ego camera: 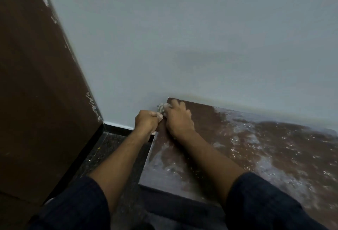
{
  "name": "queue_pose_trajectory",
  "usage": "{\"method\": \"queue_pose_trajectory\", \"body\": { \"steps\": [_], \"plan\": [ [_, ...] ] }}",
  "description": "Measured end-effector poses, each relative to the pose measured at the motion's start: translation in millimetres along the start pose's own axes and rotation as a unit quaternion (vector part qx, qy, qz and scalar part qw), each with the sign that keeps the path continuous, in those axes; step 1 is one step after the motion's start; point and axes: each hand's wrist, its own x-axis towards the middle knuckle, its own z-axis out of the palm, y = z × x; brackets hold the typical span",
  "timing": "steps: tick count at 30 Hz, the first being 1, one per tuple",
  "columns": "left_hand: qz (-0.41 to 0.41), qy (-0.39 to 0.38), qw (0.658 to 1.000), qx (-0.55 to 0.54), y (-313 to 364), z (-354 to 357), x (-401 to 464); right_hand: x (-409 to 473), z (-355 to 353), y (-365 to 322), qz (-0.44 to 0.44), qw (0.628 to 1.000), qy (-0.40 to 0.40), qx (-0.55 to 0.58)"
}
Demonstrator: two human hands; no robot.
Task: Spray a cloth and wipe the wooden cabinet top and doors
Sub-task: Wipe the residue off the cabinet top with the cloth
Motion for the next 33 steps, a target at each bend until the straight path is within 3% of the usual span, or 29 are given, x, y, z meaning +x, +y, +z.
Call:
{"method": "queue_pose_trajectory", "body": {
  "steps": [5, 7, 11, 17, 23, 29, 33],
  "plan": [
    [-0.025, -0.092, 0.994, -0.049, -21.3, -39.4, -50.8, -47.7, 0.2, 10.9, -0.148, 0.989, 0.018, 0.014],
    [-0.016, -0.113, 0.992, -0.055, -33.8, -50.9, -71.2, -43.3, -2.9, 27.1, -0.129, 0.991, 0.020, 0.003],
    [-0.019, -0.090, 0.992, -0.091, -48.1, -53.3, -96.1, -34.9, -3.2, 17.5, -0.040, 0.999, 0.017, -0.004],
    [0.034, -0.051, 0.994, -0.087, -58.7, -49.6, -114.8, -82.9, -8.2, 9.3, -0.191, 0.981, 0.000, 0.025],
    [0.040, -0.055, 0.997, -0.034, -59.2, -53.2, -115.6, -42.9, -10.0, 26.9, -0.024, 1.000, 0.009, 0.001],
    [0.047, -0.043, 0.997, -0.047, -47.8, -41.1, -100.7, -79.3, -7.8, 6.7, -0.178, 0.984, -0.002, -0.003],
    [0.066, -0.050, 0.994, -0.070, -34.6, -34.0, -88.4, -44.7, -14.7, 45.9, -0.068, 0.997, -0.002, -0.030]
  ]
}}
